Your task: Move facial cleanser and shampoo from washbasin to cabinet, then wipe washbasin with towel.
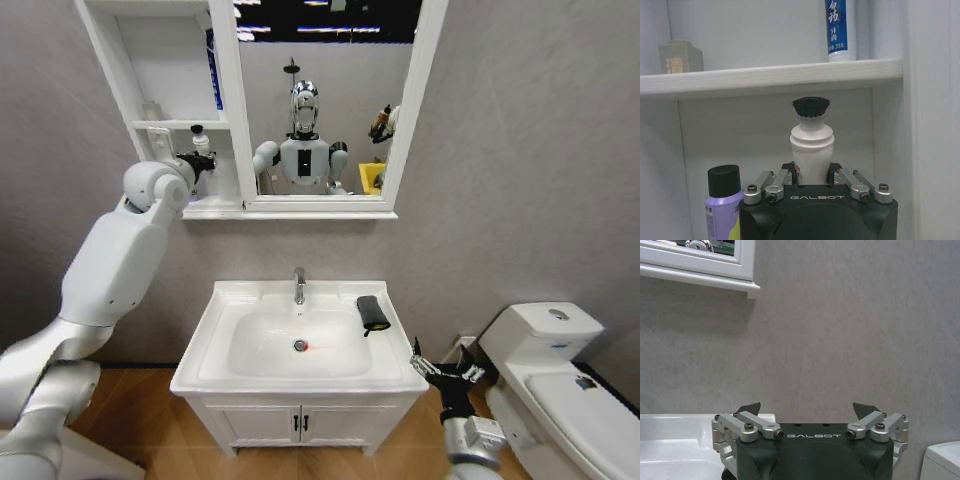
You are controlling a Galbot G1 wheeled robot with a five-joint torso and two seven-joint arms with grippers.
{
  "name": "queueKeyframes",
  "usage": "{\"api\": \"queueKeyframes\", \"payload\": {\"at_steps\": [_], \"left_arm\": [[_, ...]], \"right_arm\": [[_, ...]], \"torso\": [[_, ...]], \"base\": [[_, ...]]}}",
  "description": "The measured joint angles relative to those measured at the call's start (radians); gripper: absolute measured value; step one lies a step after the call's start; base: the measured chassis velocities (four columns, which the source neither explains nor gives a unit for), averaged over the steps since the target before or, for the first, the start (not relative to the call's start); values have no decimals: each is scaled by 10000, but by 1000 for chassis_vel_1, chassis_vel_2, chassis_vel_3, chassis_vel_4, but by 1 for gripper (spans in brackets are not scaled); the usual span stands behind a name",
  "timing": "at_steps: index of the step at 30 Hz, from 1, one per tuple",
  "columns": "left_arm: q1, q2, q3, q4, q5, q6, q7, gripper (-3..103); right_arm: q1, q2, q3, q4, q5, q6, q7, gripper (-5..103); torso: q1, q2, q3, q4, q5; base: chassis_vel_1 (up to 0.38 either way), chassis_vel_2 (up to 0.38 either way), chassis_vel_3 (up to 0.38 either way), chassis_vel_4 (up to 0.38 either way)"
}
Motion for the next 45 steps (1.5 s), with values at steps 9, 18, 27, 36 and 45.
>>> {"api": "queueKeyframes", "payload": {"at_steps": [9,18,27,36,45], "left_arm": [[49,-320,29,1018,926,-348,520,31],[123,-632,-9,1385,1104,-349,523,51],[155,-613,-209,1354,1109,-345,522,79],[894,-182,-577,63,749,-307,526,100],[2660,502,-1781,-2229,218,-48,196,100]], "right_arm": [[492,-24,21,69,1,-345,-1,100],[532,-50,115,105,-13,-475,-4,100],[470,-24,86,101,-81,-454,6,100],[526,8,-84,109,-248,-452,65,100],[536,-11,-97,159,-280,-451,63,100]], "torso": [[-1,0,0,3,0],[-2,2,-1,0,1],[-1,2,-1,0,1],[-2,1,-2,2,0],[-2,2,-2,0,0]], "base": [[0,0,0,0],[0,0,0,0],[0,0,0,0],[0,0,0,0],[0,0,0,0]]}}
